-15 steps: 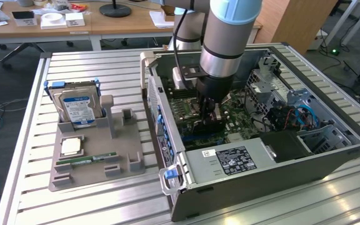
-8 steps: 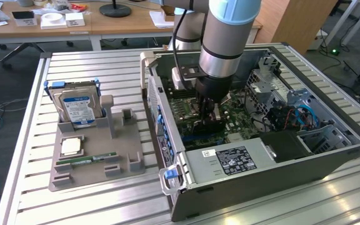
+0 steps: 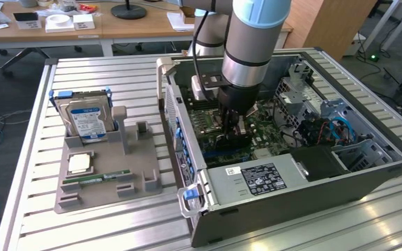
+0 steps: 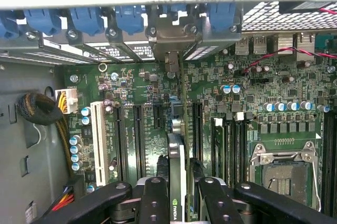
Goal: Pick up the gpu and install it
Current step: 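Insert the gpu into the slot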
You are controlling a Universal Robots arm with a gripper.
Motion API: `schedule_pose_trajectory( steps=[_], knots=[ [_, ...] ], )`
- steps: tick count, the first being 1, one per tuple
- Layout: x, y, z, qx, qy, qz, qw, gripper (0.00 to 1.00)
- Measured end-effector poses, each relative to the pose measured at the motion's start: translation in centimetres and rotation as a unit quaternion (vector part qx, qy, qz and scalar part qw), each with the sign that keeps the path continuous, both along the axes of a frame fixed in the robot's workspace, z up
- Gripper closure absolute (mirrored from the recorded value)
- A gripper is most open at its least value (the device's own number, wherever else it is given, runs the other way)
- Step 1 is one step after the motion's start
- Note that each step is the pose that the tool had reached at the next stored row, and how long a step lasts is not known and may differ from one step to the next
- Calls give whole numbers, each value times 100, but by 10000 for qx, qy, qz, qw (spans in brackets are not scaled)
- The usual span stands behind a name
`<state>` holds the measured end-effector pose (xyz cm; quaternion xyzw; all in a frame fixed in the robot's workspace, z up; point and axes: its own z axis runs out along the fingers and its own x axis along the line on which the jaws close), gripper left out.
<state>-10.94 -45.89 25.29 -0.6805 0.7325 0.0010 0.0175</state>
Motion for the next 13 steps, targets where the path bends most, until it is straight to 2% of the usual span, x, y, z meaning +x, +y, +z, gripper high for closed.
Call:
schedule_pose_trajectory(
  steps=[4,5,7,8,13],
  knots=[
    [0,0,0,0,0,0,10000,73],
    [-2,2,-5,9,0,-2,10000,72],
    [-1,1,-4,5,-2,-2,10000,72],
    [-1,1,-2,2,-1,-1,10000,66],
    [0,0,-1,1,0,0,10000,66]
  ],
)
